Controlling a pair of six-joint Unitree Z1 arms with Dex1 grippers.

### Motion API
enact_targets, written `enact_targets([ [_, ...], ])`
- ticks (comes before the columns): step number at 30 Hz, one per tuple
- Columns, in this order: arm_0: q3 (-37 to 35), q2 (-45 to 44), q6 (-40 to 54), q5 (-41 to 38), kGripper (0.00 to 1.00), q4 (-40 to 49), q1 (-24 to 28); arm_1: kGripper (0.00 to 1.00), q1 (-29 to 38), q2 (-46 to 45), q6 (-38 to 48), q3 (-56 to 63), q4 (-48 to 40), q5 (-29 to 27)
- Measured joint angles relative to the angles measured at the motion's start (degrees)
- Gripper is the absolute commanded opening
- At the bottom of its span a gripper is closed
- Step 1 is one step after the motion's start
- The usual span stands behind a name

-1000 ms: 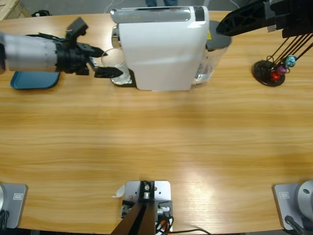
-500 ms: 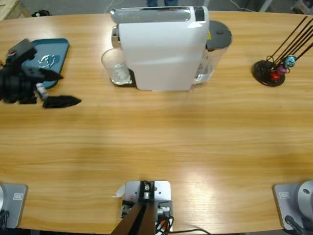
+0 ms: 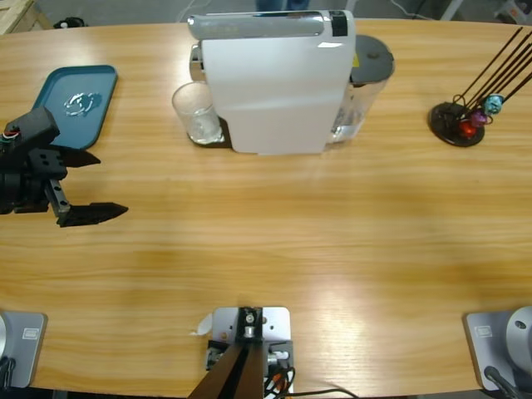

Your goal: Pour coffee

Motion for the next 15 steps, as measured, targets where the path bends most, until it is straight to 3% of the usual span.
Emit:
enact_targets([
  [15,2.0,2.9,0.0,-0.8,0.982,-2.2,-0.7,0.000,-1.6,8.1,-2.8,-7.6,3.5,2.2],
])
